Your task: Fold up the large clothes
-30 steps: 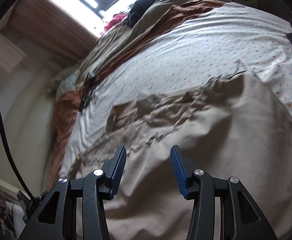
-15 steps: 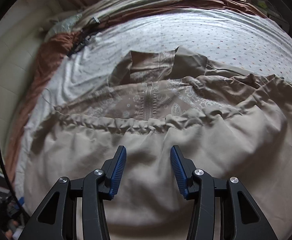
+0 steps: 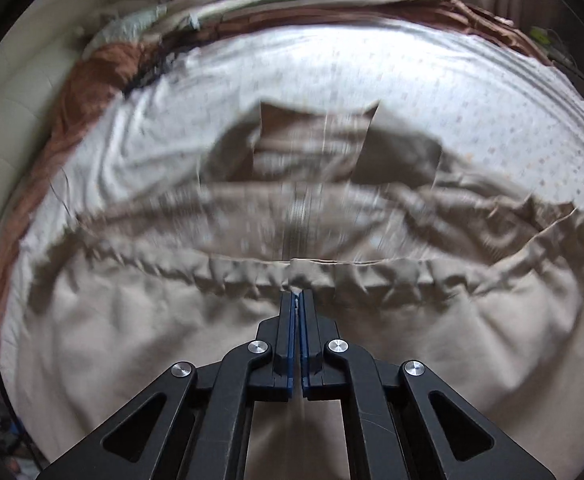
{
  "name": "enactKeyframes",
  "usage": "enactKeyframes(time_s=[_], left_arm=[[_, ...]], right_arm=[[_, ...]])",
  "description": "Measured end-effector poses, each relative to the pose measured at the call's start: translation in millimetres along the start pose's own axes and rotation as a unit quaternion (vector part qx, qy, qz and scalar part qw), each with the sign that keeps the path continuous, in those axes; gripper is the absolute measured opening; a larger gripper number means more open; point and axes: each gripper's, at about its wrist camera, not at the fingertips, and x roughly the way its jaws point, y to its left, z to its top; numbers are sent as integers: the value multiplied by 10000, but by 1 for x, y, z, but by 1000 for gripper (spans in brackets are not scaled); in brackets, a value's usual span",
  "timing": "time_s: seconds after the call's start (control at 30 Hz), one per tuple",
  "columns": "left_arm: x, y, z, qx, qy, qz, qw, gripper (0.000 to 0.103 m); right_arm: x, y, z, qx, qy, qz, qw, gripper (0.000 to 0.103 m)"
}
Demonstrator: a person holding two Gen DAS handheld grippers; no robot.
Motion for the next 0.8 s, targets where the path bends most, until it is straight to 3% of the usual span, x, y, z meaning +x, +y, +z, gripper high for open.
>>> enactKeyframes(time_s=[0.13,0.47,0.63,0.8], left_arm=[[3,-5,-2,-64,137,-172,9997,71],[19,-5,-13,-404,534,-659,9956,71],[35,-13,-8,-518,585,-804,9937,70],[49,-22,2,-710,377,-892,9928,69]], right_arm=[[-5,1,11,-7,-156,-49,9999,2],[51,-5,12,214,163,-214,9994,2],[55,-2,17,49,148,-317,9994,2],[57,-6,19,106,207,-232,9995,2]])
